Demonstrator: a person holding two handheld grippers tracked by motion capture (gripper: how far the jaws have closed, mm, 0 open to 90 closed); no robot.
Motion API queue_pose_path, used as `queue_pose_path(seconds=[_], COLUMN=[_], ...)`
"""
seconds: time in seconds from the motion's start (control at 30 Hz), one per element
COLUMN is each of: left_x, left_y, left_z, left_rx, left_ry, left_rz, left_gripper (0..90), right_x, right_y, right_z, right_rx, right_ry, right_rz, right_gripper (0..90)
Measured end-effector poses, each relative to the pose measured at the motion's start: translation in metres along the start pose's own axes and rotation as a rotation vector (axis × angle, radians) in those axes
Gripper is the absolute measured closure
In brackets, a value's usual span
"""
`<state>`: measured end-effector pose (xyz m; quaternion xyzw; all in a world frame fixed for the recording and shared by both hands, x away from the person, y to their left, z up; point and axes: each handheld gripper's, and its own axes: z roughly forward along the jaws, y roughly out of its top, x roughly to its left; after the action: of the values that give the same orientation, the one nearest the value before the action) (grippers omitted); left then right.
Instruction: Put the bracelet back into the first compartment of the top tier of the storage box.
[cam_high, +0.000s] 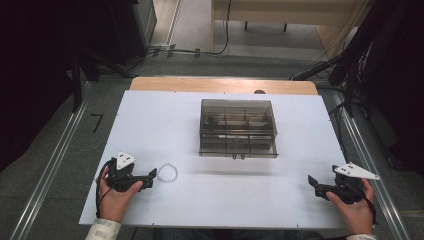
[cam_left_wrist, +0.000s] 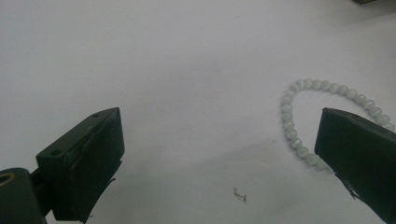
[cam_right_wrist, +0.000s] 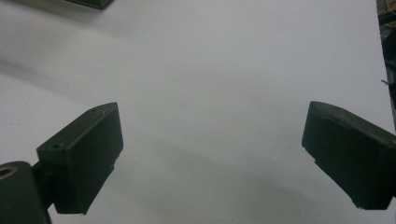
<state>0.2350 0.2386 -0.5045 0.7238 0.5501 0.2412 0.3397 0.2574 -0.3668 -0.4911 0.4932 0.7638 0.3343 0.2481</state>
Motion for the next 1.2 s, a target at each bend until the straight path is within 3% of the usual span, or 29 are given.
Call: queue_pose_path(seconds=[0.4,1.2], left_x=[-0.005,-0.013], left_y=[0.002,0.005], left_z=[-0.001,0.006], left_rx=[-0.01,0.018], left_ry=[-0.011,-0.027], left_rz=[-0.001,0.023], left_gripper=[1.5,5.2], right_x=[0.0,0.001], right_y=[0.0,0.0], right_z=[0.001,0.001], right_rx=[0.005,0.008], right_ry=[0.004,0.003], right_rz=[0.002,0.001], right_gripper=[3.8,3.7])
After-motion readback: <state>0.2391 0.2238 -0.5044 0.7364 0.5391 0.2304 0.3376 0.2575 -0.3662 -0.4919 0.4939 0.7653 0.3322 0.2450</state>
